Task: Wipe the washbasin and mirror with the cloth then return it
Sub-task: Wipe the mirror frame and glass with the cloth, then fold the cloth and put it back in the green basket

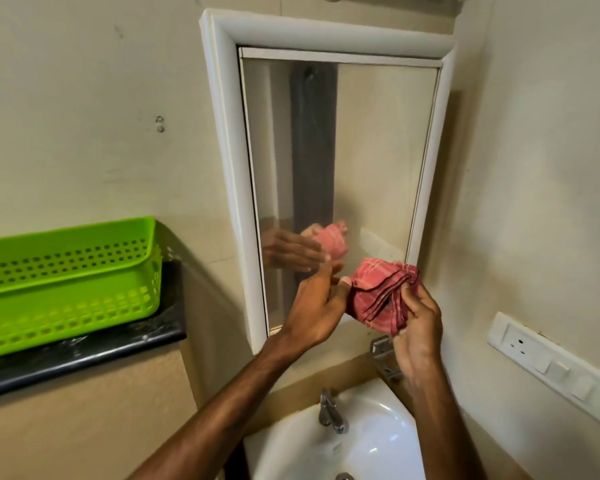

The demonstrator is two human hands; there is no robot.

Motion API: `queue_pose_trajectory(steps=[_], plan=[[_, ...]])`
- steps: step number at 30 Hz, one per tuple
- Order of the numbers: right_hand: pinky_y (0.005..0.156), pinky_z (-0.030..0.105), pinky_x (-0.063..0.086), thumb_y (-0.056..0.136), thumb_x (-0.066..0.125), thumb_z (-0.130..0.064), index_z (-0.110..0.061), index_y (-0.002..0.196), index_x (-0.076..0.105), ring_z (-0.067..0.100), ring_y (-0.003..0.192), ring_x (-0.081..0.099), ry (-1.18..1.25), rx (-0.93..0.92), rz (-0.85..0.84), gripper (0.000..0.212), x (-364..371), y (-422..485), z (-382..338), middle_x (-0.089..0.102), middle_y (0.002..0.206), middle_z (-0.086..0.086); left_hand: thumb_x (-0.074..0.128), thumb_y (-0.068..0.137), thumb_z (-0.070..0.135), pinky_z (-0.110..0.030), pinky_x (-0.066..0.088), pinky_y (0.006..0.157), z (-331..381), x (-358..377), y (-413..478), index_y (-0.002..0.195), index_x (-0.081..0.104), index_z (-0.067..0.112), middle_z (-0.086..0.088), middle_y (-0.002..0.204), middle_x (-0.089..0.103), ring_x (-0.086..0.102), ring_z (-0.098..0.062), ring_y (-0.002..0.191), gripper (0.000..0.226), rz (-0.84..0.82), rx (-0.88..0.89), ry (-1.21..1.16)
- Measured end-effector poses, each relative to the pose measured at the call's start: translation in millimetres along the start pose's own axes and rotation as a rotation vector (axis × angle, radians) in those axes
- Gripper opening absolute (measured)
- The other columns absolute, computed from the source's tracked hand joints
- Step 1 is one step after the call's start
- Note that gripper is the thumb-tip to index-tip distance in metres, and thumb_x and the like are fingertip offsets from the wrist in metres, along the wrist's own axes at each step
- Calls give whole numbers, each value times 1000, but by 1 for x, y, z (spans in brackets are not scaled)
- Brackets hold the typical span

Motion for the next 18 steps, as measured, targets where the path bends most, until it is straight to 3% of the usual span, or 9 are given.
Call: queue_pose_trajectory(steps=[2,6,8,13,18], plan=[[103,46,52,103,49,-14,-17,125,70,30,115,68,72,107,-73,31,7,-17,12,71,129,16,50,103,35,-32,53,100,-13,-4,-14,135,56,15,0,132,65,63,-12,119,39,6,-91,-121],[117,57,41,94,53,-23,-12,136,65,36,131,60,117,203,-152,45,20,-40,28,65,140,18,48,104,36,-43,62,84,-36,-24,-46,109,73,19,1,100,75,72,-16,94,31,87,-239,-278],[119,57,38,90,55,-24,-12,134,67,37,135,57,85,198,-203,47,31,-48,33,66,138,17,53,101,35,-41,63,80,-42,-37,-60,109,74,18,1,98,76,73,-14,91,28,123,-282,-253],[105,36,54,93,50,-23,-13,129,69,26,126,67,-29,213,-447,42,74,-71,39,72,132,10,74,85,40,-29,62,82,-45,-76,-91,125,65,26,14,112,71,69,-3,96,43,188,-283,-4],[102,50,56,102,50,-40,-8,123,71,36,115,71,-145,166,-539,44,126,-98,35,76,120,15,79,81,25,-21,58,87,-30,-117,-127,129,63,28,20,117,70,67,5,102,51,311,-249,18]])
Point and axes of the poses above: each hand's wrist, its own y-axis towards the middle knuckle, its own x-axis out of the palm, z = x × y, the point moved 7 cm from there along y, towards the middle knuckle
